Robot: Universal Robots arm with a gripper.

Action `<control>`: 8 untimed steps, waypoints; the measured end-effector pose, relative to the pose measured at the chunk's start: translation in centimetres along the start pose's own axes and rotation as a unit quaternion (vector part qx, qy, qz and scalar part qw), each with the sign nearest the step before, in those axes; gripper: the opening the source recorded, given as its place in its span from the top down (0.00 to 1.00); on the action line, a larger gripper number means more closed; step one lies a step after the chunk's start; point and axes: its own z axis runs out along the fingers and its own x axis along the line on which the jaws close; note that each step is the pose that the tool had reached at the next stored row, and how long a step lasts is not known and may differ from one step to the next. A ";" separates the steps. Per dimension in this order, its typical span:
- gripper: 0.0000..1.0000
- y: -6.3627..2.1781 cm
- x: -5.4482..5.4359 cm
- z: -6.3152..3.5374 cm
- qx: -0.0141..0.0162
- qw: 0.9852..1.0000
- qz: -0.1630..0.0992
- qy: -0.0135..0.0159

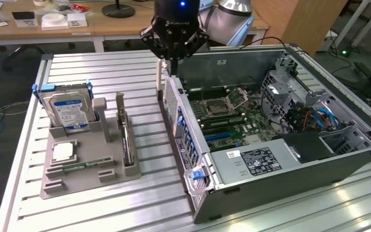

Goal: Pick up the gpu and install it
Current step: 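Reach for the gpu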

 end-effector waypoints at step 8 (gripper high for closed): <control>0.89 -0.62 3.8 -0.11 0.000 1.000 -0.001 0.000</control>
